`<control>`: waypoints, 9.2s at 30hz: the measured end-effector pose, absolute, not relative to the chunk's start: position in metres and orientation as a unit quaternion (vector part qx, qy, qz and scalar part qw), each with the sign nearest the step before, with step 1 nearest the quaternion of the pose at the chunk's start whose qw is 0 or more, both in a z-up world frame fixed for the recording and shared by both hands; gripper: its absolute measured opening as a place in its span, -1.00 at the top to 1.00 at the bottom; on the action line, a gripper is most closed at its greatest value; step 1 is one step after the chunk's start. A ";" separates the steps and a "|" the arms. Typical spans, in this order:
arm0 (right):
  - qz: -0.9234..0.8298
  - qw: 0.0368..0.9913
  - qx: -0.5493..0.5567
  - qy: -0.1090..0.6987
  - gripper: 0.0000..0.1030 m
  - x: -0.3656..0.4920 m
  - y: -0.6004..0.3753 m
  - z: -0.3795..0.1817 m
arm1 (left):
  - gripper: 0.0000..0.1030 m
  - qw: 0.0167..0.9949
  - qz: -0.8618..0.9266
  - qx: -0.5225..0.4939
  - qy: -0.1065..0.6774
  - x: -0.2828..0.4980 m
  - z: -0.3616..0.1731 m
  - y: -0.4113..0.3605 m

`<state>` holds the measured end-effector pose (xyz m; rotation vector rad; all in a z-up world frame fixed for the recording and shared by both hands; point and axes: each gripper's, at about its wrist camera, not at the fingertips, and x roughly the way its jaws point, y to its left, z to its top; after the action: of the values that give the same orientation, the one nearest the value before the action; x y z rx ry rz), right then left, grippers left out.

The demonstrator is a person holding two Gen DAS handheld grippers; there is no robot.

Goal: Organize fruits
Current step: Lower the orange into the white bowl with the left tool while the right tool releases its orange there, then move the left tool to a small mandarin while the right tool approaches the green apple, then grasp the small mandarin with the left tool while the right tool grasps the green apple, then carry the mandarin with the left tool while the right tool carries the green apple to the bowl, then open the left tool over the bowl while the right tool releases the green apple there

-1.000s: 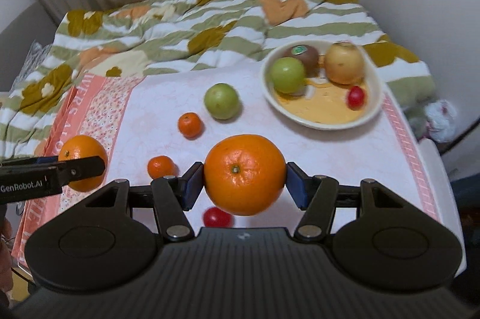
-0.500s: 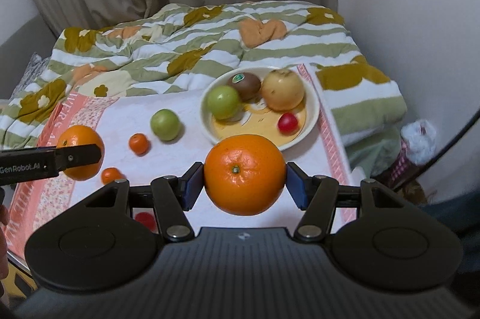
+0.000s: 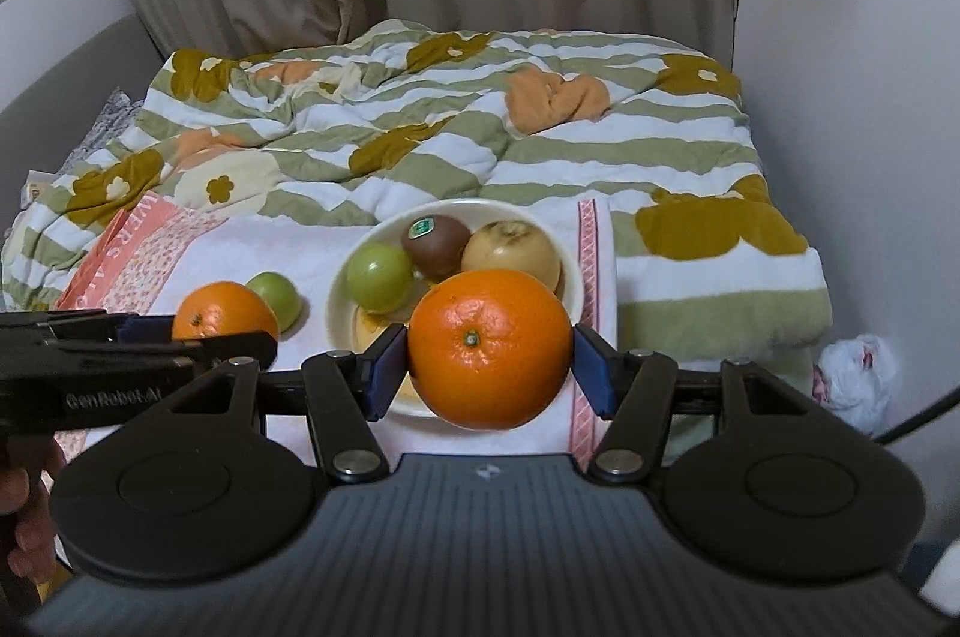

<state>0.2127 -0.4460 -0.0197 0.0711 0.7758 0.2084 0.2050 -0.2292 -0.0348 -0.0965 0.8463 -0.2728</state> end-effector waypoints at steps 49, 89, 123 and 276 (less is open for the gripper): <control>0.123 0.883 0.024 0.453 -0.44 0.294 -0.425 -0.093 | -0.95 0.907 -0.066 -0.058 0.411 0.221 -0.049 -0.190; 0.146 0.920 0.003 0.363 -1.00 0.202 -0.421 -0.032 | -0.96 0.951 0.003 -0.032 0.309 0.096 0.011 -0.151; 0.076 0.922 -0.082 0.372 -1.00 0.243 -0.238 -0.024 | -0.96 0.891 -0.131 -0.020 0.434 0.181 -0.036 0.014; 0.170 0.898 -0.049 0.403 -0.32 0.319 -0.387 -0.054 | -0.79 0.905 -0.149 0.033 0.398 0.267 -0.051 -0.196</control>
<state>0.3191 -0.3872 -0.0540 -0.1025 0.8346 0.3516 0.2672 -0.1960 -0.0515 0.0673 0.8217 -0.3076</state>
